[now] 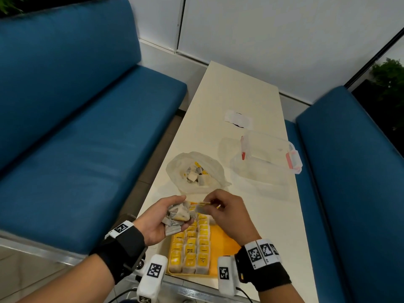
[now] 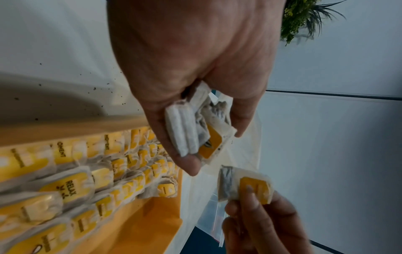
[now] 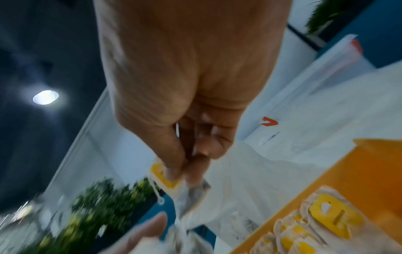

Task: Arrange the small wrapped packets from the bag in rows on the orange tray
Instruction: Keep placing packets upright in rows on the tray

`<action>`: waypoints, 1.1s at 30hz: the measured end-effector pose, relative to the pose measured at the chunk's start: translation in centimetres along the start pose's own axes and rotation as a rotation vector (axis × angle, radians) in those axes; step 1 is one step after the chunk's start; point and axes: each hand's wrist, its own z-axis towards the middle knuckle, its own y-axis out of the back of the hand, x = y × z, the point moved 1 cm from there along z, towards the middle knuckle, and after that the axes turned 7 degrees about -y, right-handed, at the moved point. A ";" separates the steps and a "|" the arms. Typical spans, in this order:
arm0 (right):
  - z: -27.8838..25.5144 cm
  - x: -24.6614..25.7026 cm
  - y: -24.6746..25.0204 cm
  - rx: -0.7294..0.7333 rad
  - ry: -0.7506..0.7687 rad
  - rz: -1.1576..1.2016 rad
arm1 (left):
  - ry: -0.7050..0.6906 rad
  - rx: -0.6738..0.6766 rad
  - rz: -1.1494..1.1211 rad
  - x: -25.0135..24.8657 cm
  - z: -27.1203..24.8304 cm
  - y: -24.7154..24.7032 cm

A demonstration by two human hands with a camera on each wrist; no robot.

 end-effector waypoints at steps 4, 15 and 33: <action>-0.1 -1.9 1.8 -0.021 -0.257 0.267 | -0.003 -0.016 0.019 0.2 0.2 0.2; 0.1 -7.5 1.4 0.006 -0.550 -0.045 | -0.025 0.008 0.053 0.6 0.7 0.4; 1.4 -9.3 -3.8 -0.108 -0.706 -0.094 | -0.025 0.007 0.063 0.5 0.9 0.6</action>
